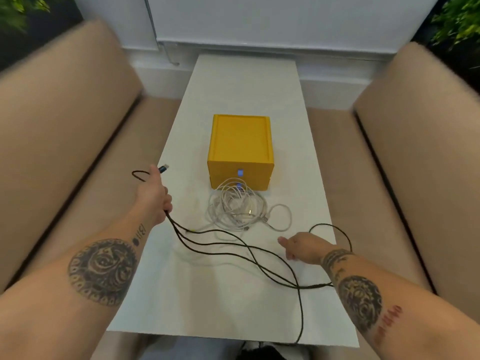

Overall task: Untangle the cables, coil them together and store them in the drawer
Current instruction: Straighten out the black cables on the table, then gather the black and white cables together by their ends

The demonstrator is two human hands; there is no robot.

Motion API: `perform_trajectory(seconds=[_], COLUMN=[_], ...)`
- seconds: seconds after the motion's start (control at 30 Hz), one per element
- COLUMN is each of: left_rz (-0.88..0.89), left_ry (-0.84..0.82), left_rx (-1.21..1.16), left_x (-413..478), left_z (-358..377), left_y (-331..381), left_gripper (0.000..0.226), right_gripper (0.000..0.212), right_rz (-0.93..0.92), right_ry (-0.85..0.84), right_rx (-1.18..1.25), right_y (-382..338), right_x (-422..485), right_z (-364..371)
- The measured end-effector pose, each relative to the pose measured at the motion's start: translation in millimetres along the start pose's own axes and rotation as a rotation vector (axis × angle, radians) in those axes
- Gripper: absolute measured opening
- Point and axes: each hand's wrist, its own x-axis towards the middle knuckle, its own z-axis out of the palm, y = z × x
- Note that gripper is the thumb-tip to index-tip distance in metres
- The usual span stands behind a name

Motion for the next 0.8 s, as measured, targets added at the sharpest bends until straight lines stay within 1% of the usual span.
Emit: perform_trajectory(seconds=[0.07, 0.1, 0.17, 0.23, 0.27, 0.37, 0.43, 0.5, 0.57, 0.63, 0.7, 0.8], left_rz=[0.032, 0.036, 0.017, -0.019, -0.035, -0.052, -0.039, -0.026, -0.045, -0.069, -0.103, -0.125], left_ry=[-0.045, -0.062, -0.119, -0.191, -0.217, -0.274, -0.279, -0.281, -0.269, -0.284, -0.316, -0.379], left_rx=[0.071, 0.097, 0.137, 0.167, 0.182, 0.203, 0.186, 0.153, 0.116, 0.088, 0.062, 0.057], left_x=[-1, 0, 3, 6, 8, 19, 27, 36, 43, 49, 54, 56], left_z=[-3, -7, -18, -30, -36, -51, -62, -70, -76, -79, -79, -76], left_y=[4, 7, 13, 16, 17, 18, 18, 21, 28, 38, 48, 61], left_gripper=[0.047, 0.047, 0.048, 0.050, 0.050, 0.048, 0.047, 0.048, 0.051, 0.057, 0.063, 0.066], right_gripper=[0.060, 0.057, 0.044, 0.028, 0.024, 0.029, 0.033, 0.039, 0.040, 0.033, 0.024, 0.019], right_rz=[-0.062, -0.110, -0.225, -0.362, -0.426, -0.547, -0.526, -0.450, -0.373, -0.316, -0.289, -0.269], right_ry=[0.075, 0.136, 0.282, 0.370, 0.379, 0.332, 0.260, 0.218, 0.248, 0.299, 0.331, 0.426], right_rx=[0.056, 0.051, 0.018, 0.068, 0.082, -0.029, -0.131, -0.229, -0.317, -0.353, -0.345, -0.149], right_y=[-22, -33, -60, -92, -108, -151, -170, -180, -184, -184, -185, -196], right_x=[9, 15, 28, 38, 42, 63, 81, 95, 103, 110, 113, 102], right_z=[-15, -22, -30, -31, -28, -11, 8, 27, 47, 61, 66, 54])
